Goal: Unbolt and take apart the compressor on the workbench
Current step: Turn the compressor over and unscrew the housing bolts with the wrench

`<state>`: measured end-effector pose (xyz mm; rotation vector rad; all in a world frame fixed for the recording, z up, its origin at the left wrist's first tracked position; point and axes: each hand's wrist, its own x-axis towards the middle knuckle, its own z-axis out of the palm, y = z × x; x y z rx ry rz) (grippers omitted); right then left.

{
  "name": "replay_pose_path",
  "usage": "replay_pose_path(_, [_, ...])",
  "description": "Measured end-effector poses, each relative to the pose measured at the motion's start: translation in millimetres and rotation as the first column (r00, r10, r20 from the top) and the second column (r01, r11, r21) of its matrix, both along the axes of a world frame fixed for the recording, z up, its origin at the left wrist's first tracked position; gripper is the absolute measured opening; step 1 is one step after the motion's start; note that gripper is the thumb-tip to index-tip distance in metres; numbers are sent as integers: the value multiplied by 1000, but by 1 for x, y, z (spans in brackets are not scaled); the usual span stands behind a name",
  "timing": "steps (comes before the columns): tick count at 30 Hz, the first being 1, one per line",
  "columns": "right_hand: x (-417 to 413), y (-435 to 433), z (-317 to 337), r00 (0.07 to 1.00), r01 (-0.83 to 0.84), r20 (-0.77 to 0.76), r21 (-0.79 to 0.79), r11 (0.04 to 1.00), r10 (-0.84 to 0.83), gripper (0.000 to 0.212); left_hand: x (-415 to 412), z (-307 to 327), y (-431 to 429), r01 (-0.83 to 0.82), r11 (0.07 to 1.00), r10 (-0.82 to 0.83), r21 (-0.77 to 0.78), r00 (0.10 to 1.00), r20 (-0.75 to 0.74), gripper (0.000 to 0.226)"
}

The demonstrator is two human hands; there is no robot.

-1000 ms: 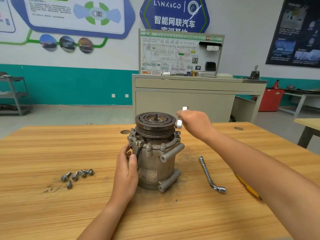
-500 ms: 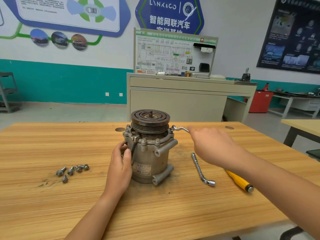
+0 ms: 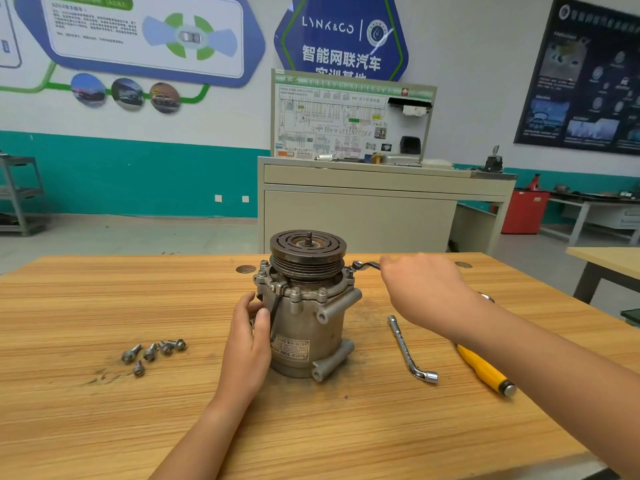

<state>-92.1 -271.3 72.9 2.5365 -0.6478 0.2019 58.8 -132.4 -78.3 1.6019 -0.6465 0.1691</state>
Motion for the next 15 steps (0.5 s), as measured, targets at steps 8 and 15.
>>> replay_pose_path(8, [12, 15, 7, 980, -59, -194, -132, 990, 33, 25, -2, 1, 2, 31, 999, -31, -16, 999, -27, 46])
replay_pose_path(15, [9, -29, 5, 972, -168, -204, -234, 958, 120, 43, -2, 2, 3, 48, 998, -49, -28, 998, -43, 44])
